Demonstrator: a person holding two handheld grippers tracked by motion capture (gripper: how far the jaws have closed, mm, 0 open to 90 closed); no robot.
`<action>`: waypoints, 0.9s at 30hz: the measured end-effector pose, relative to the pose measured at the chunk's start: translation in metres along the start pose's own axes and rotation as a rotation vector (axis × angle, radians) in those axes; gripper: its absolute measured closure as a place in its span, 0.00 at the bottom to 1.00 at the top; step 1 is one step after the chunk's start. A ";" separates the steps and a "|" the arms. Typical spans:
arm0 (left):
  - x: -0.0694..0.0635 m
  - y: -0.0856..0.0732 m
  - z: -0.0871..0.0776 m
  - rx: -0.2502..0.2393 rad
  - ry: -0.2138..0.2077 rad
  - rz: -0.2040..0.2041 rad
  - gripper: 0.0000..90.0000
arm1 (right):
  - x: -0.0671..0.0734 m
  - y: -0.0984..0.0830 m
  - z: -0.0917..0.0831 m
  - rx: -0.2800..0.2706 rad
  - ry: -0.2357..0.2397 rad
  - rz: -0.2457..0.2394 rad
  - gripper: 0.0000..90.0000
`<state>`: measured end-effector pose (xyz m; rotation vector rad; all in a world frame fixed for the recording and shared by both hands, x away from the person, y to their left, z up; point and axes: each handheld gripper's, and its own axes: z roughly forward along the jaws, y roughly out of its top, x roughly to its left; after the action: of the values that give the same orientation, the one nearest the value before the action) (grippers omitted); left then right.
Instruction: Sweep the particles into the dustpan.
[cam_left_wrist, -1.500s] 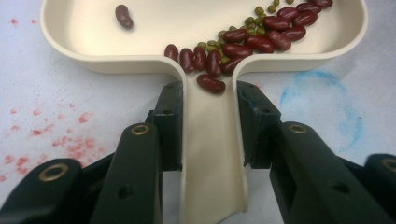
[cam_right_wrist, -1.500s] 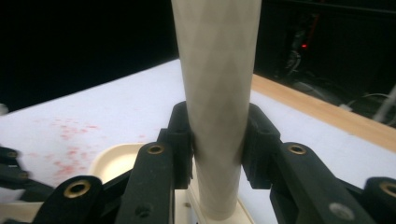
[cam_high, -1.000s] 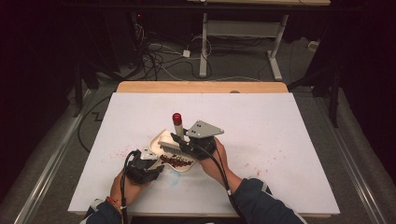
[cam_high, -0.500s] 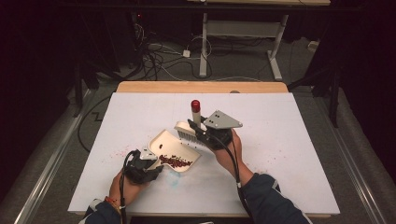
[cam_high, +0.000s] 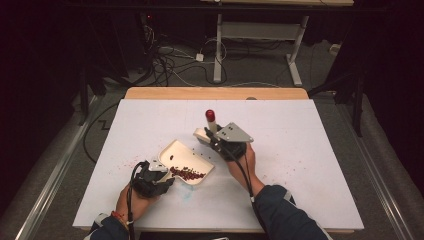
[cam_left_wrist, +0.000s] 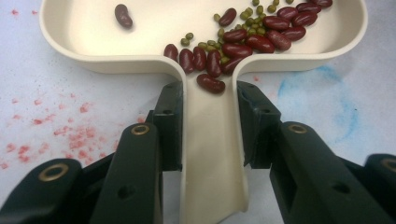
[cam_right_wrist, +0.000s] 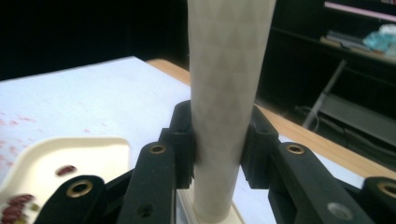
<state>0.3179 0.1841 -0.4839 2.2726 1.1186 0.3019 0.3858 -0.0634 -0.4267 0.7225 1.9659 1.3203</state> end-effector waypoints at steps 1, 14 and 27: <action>0.000 0.000 0.000 0.001 0.001 0.001 0.70 | 0.000 0.000 0.000 0.000 0.000 0.000 0.78; 0.000 0.000 0.000 -0.004 0.001 -0.001 0.70 | 0.036 0.017 -0.015 -0.033 0.166 0.018 0.78; 0.000 -0.001 -0.002 0.002 -0.003 0.002 0.71 | 0.005 0.030 -0.033 -0.082 0.078 0.026 0.78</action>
<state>0.3168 0.1853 -0.4831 2.2752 1.1158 0.2974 0.3600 -0.0682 -0.3901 0.6684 1.9564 1.4563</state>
